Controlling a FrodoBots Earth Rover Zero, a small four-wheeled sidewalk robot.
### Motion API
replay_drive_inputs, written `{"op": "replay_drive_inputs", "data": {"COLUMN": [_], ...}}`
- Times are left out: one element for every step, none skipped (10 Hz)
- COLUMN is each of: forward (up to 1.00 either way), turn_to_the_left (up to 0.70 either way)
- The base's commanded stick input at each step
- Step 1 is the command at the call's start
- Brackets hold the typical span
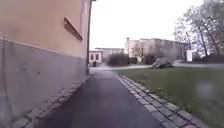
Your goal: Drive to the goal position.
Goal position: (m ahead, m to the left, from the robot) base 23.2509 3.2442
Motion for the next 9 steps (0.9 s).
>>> {"op": "replay_drive_inputs", "data": {"forward": [0.85, 0.85, 0.85, 0.85, 0.85, 0.85, 0.85, 0.85, 0.85], "turn_to_the_left": [0.0, 0.0, 0.0, 0.0, 0.0, 0.0, 0.0, 0.0, 0.0]}}
